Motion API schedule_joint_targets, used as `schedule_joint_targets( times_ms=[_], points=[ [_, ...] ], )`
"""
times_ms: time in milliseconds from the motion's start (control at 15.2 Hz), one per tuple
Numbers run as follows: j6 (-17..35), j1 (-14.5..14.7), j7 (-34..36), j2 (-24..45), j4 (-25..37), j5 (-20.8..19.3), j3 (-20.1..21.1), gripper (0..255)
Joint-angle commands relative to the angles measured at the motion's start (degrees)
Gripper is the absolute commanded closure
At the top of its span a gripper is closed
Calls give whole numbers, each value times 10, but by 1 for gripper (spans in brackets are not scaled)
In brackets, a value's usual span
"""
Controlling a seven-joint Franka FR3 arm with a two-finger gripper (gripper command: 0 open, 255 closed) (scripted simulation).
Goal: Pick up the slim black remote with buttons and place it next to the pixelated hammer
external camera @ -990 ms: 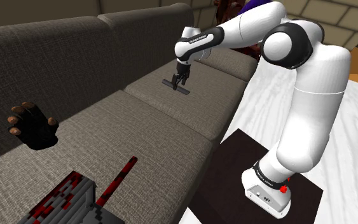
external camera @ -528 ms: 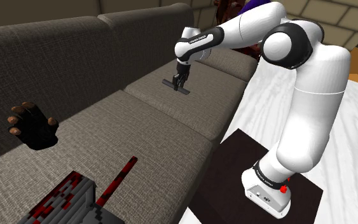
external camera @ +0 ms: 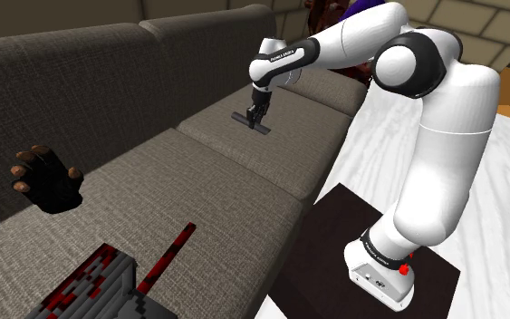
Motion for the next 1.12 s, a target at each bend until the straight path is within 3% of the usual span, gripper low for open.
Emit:
schedule_joint_targets(
  times_ms=[0,1056],
  points=[
    [-1,0,0,2,1,0,1,255],
    [-105,2,13,-51,52,-11,-3,255]
  ],
)
